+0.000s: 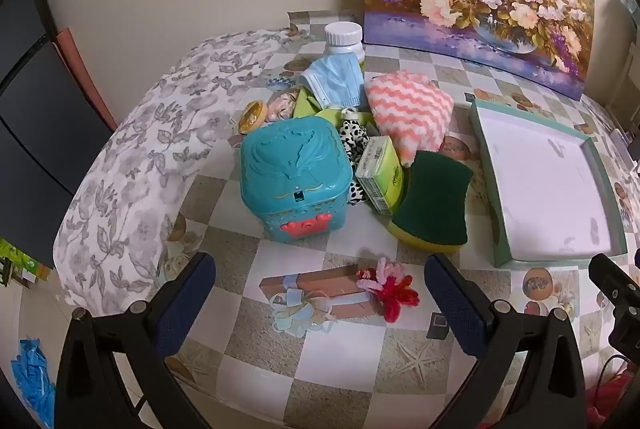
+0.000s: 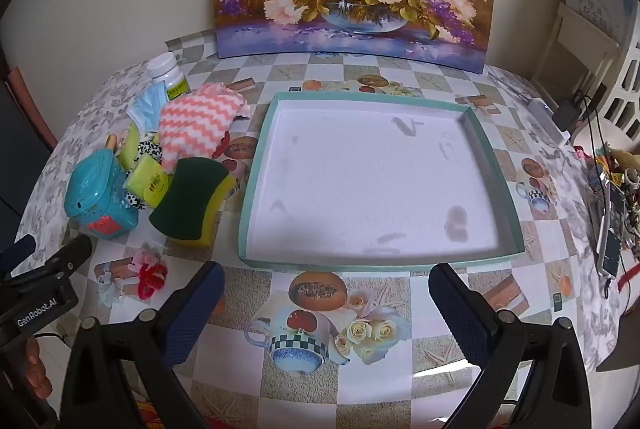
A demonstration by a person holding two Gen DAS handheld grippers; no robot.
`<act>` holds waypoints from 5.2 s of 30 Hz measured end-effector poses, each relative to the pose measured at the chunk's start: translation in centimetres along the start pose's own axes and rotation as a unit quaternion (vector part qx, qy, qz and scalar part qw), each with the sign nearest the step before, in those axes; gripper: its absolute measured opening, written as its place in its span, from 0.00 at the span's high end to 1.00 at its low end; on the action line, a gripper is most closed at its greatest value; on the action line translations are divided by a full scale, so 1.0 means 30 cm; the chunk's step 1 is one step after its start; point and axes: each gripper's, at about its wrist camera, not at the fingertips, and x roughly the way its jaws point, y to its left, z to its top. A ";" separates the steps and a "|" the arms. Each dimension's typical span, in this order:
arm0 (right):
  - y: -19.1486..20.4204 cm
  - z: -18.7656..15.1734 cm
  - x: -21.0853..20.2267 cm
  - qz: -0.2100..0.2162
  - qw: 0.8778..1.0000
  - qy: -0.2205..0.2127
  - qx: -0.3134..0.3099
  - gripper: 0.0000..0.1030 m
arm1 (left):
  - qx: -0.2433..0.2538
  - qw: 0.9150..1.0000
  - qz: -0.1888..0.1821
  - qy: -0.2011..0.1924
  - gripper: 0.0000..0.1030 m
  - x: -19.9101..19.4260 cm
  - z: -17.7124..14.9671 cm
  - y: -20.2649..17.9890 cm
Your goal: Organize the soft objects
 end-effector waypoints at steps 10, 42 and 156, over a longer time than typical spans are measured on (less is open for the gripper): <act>0.003 -0.003 0.001 -0.001 1.000 0.001 -0.001 0.00 | -0.002 1.000 0.002 0.003 0.00 0.004 -0.005 0.005; 0.009 -0.004 0.008 -0.003 1.000 0.004 -0.003 0.00 | 0.001 1.000 0.000 0.006 0.00 0.015 -0.010 0.009; 0.428 0.162 0.482 0.101 0.978 0.144 -0.113 0.23 | -0.104 0.985 -0.081 0.110 0.00 0.328 0.296 0.474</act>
